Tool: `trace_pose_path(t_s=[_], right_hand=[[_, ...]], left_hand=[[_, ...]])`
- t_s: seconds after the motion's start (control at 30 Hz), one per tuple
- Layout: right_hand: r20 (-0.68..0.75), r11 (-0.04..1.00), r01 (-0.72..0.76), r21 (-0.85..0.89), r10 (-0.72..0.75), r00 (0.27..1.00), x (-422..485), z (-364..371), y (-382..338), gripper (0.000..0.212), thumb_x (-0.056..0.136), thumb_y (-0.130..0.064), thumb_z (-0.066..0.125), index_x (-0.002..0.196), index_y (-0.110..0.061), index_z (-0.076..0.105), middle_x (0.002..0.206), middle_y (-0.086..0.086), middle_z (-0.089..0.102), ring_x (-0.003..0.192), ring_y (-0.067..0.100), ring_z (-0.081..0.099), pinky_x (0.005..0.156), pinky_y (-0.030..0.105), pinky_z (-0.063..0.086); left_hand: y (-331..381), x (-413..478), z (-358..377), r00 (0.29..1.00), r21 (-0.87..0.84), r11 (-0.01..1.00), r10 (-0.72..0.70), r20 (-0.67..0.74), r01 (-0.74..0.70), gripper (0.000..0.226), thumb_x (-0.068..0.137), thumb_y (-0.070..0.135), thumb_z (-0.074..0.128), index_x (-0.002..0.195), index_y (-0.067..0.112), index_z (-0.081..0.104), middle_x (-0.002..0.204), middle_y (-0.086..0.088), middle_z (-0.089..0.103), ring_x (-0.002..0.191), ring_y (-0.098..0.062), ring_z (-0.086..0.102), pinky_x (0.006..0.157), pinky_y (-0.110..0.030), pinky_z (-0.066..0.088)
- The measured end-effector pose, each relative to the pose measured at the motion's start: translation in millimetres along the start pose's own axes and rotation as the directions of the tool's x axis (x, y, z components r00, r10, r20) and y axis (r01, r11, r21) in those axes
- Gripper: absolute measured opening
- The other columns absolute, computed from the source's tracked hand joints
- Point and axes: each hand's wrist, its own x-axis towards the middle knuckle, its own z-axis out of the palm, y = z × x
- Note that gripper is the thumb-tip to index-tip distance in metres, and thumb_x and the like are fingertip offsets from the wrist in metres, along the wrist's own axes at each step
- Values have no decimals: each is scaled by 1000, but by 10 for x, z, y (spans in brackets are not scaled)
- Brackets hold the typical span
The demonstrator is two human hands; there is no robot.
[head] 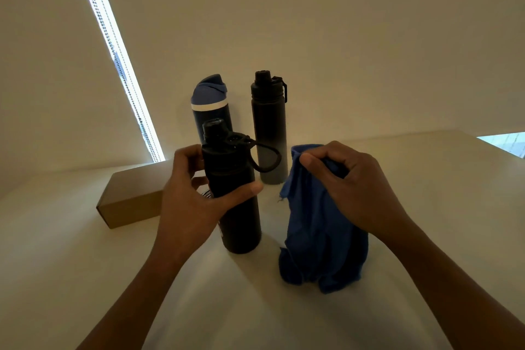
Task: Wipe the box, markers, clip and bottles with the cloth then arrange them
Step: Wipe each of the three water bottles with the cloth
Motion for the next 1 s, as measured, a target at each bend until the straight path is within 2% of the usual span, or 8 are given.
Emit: trace_pose_path(t_s=[0.13, 0.27, 0.33, 0.53, 0.67, 0.77, 0.9, 1.0], right_hand=[[20, 1000, 3, 3, -3, 1000, -1, 14, 109, 9, 99, -31, 60, 103, -33, 68, 98, -18, 67, 95, 2, 63, 78, 9, 41], [60, 996, 67, 66, -71, 996, -14, 37, 122, 17, 100, -17, 60, 108, -29, 69, 107, -14, 66, 104, 6, 64, 86, 16, 46], [117, 990, 112, 83, -122, 986, -42, 77, 97, 21, 99, -12, 60, 109, -27, 71, 110, -10, 66, 104, 13, 65, 88, 25, 50], [288, 950, 313, 4, -301, 909, -146, 303, 77, 32, 96, -4, 60, 113, -28, 74, 114, -12, 60, 101, 11, 63, 81, 27, 53], [326, 929, 369, -25, -342, 881, -178, 490, 92, 47, 96, 1, 56, 122, -36, 68, 119, -11, 55, 100, 4, 59, 79, 16, 49], [435, 924, 380, -32, -330, 838, -198, 577, 141, 43, 95, -6, 52, 119, -38, 70, 124, -13, 52, 95, 4, 58, 77, 14, 49], [614, 897, 428, -114, -275, 740, -229, 592, 187, 41, 94, -12, 51, 112, -44, 70, 129, -21, 45, 101, 1, 55, 85, 22, 52], [553, 895, 433, -110, -307, 775, -218, 557, 159, 45, 96, -10, 54, 117, -49, 65, 126, -18, 45, 96, 6, 56, 79, 24, 53]], left_hand=[[-89, 82, -188, 978, -31, 998, -41, 207, 48, 90, 61, 74, 80, 136, 35, 49, 131, 16, 64, 120, -8, 63, 98, -33, 53], [-94, 104, -379, 937, -186, 980, -3, 350, 73, 64, 78, 49, 69, 137, 32, 52, 129, 14, 68, 122, -5, 63, 88, -16, 54], [-126, 135, -406, 930, -162, 985, -2, 368, 66, 66, 79, 56, 69, 140, 34, 54, 132, 13, 67, 123, -4, 62, 92, -20, 52], [-191, 161, -306, 956, -44, 997, -51, 287, 67, 78, 68, 79, 68, 135, 41, 59, 125, 20, 68, 112, 3, 64, 86, -21, 49], [-119, 110, -247, 978, -78, 996, -20, 208, 37, 56, 73, 76, 66, 123, 52, 59, 119, 19, 69, 109, 4, 65, 75, -8, 53], [-106, 97, -221, 991, -160, 986, -32, 129, 53, 51, 76, 74, 62, 118, 46, 65, 111, 16, 73, 106, -3, 68, 78, -13, 55], [-174, 134, -231, 990, -223, 965, -131, 54, 140, 69, 74, 77, 64, 126, 32, 67, 109, 14, 76, 102, -4, 72, 85, -25, 57], [-184, 134, -210, 980, -186, 963, -181, 79, 193, 77, 71, 83, 64, 128, 31, 66, 111, 9, 76, 98, -2, 73, 83, -26, 59]])
